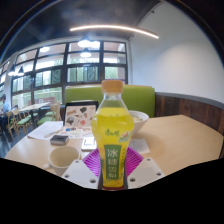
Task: Pour water
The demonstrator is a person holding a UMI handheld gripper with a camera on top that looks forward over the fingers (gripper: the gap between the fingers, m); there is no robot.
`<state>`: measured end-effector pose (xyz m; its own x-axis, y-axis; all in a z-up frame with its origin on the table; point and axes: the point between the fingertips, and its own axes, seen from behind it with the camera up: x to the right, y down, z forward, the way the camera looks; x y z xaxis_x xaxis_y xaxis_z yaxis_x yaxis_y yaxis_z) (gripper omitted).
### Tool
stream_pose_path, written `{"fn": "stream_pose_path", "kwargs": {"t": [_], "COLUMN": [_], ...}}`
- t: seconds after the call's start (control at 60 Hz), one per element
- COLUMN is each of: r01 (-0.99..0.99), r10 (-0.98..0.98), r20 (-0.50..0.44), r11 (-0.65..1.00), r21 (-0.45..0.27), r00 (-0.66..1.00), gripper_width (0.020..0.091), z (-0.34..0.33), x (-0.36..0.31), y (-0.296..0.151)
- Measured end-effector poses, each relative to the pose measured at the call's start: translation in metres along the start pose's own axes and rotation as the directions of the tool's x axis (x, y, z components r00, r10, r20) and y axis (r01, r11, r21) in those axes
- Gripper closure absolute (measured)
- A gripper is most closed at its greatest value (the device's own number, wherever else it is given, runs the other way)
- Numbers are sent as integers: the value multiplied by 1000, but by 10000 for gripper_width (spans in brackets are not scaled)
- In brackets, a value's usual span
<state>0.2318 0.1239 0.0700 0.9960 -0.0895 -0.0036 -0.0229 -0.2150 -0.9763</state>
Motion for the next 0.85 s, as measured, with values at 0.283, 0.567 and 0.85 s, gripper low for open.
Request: {"fn": "stream_pose_path", "kwargs": {"t": [0.283, 0.567, 0.85], "r01": [-24, 27, 122], "r10": [24, -28, -121], "r20": [-2, -24, 32], "r11": [999, 998, 992], "r21": [-43, -65, -39], "r00": [1000, 999, 992], "gripper_width": [616, 281, 292], "z": [-2, -120, -254], "x": [1, -22, -125], "y": [9, 3, 13]}}
